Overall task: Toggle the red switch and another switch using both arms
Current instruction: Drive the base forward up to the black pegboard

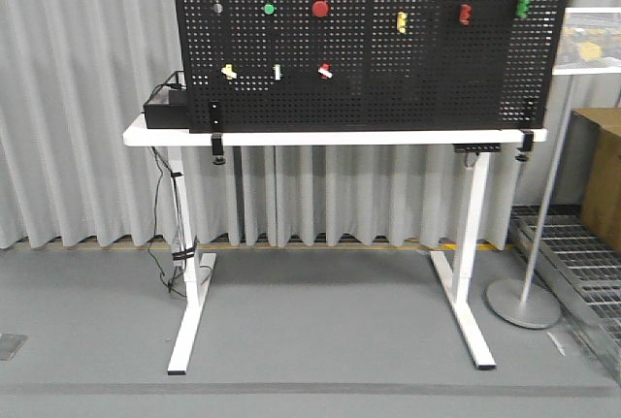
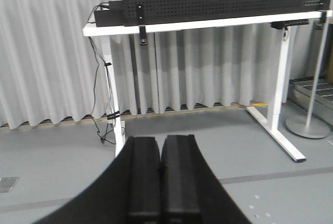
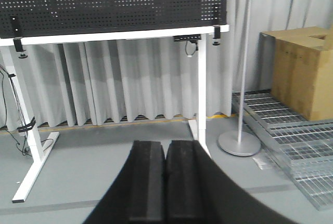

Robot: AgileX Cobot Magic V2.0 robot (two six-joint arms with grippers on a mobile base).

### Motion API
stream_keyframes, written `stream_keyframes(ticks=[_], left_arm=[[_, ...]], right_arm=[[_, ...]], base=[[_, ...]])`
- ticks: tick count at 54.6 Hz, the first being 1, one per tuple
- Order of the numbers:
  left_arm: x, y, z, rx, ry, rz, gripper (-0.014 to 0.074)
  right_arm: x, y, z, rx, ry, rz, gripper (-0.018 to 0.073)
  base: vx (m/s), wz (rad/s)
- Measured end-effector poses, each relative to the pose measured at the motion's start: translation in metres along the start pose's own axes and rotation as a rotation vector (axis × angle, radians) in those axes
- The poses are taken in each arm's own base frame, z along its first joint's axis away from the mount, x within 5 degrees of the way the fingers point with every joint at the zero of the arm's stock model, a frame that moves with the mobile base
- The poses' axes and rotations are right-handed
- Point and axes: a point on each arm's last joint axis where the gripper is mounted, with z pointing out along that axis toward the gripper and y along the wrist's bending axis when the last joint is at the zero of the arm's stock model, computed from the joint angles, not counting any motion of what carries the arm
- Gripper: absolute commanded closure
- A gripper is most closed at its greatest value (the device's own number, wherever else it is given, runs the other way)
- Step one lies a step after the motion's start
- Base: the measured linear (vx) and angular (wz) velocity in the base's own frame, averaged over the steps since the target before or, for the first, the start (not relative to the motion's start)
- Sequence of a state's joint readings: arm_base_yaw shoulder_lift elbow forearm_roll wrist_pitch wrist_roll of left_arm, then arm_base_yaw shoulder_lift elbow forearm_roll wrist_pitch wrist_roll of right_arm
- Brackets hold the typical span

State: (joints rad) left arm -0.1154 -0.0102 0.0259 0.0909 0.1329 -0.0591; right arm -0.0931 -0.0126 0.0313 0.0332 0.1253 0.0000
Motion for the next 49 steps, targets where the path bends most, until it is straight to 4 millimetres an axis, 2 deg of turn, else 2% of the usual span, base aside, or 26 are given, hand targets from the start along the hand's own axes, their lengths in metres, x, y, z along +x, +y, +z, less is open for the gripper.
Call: stream_keyframes(ticks=[49], left_arm=[[0.0000, 0.0000, 0.0000, 0.000, 0.000, 0.000, 0.0594]], right_arm=[[0.0000, 0.0000, 0.0000, 0.000, 0.000, 0.000, 0.0566]], base=[[0.38, -0.01]])
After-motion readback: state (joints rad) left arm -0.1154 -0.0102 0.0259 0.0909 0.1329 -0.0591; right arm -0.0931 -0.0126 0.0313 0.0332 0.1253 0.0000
